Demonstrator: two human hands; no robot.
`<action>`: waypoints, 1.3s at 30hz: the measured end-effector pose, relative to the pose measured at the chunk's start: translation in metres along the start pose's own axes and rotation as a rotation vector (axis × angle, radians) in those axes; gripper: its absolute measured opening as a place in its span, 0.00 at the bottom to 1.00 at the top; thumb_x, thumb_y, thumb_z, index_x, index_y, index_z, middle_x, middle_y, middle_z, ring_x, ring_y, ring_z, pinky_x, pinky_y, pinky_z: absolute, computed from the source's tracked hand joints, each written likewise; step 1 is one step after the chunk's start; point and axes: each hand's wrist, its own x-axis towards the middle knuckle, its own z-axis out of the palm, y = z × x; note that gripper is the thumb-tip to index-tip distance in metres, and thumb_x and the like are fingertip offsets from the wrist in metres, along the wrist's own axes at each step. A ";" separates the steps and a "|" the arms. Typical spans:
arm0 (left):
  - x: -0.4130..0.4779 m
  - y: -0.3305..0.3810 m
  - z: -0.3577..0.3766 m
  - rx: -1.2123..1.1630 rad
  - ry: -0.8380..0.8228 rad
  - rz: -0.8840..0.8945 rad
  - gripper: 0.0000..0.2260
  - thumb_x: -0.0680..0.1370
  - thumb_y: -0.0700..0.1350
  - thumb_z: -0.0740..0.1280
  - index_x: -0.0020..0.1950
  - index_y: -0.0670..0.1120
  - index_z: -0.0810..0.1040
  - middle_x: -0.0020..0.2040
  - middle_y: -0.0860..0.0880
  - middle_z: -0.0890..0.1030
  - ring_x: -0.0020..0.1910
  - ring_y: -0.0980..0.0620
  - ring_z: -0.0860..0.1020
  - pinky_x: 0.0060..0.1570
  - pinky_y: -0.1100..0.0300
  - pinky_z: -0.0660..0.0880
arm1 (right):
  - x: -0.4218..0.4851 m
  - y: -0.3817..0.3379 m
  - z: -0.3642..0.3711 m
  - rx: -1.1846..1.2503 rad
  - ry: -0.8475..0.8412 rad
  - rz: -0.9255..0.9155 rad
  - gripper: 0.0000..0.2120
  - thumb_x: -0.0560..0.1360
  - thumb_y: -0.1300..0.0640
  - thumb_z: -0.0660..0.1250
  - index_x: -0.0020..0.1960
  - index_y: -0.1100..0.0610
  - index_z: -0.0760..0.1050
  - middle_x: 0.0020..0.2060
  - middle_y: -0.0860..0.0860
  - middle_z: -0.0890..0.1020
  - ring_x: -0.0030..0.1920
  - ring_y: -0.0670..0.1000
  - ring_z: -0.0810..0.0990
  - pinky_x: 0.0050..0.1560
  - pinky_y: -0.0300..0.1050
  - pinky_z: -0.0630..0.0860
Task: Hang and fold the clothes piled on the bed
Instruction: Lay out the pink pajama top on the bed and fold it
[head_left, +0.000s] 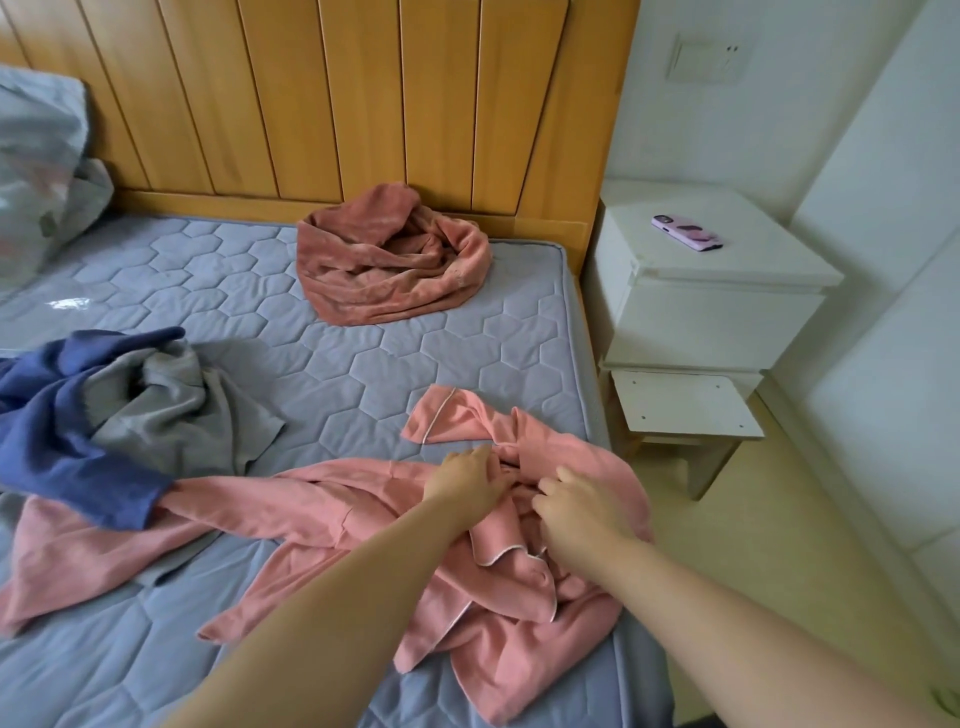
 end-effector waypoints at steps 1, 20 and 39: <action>0.005 0.005 0.002 -0.070 -0.037 -0.053 0.20 0.77 0.54 0.63 0.65 0.46 0.71 0.61 0.45 0.77 0.62 0.43 0.72 0.56 0.52 0.71 | 0.003 0.004 -0.001 0.010 -0.019 -0.016 0.14 0.73 0.58 0.58 0.49 0.56 0.81 0.45 0.54 0.82 0.52 0.60 0.77 0.51 0.50 0.72; 0.026 0.001 0.009 -0.183 -0.087 -0.342 0.14 0.77 0.53 0.62 0.51 0.44 0.79 0.55 0.42 0.80 0.58 0.42 0.76 0.55 0.55 0.72 | 0.048 0.053 0.033 0.378 -0.082 0.549 0.19 0.76 0.45 0.63 0.62 0.56 0.73 0.58 0.54 0.79 0.57 0.55 0.77 0.55 0.44 0.72; -0.026 0.046 -0.082 -0.410 0.266 -0.057 0.19 0.76 0.43 0.67 0.26 0.46 0.67 0.27 0.53 0.67 0.32 0.52 0.66 0.33 0.59 0.61 | 0.023 0.046 -0.095 0.820 0.294 0.647 0.11 0.75 0.60 0.66 0.34 0.60 0.74 0.32 0.53 0.76 0.38 0.53 0.74 0.34 0.43 0.64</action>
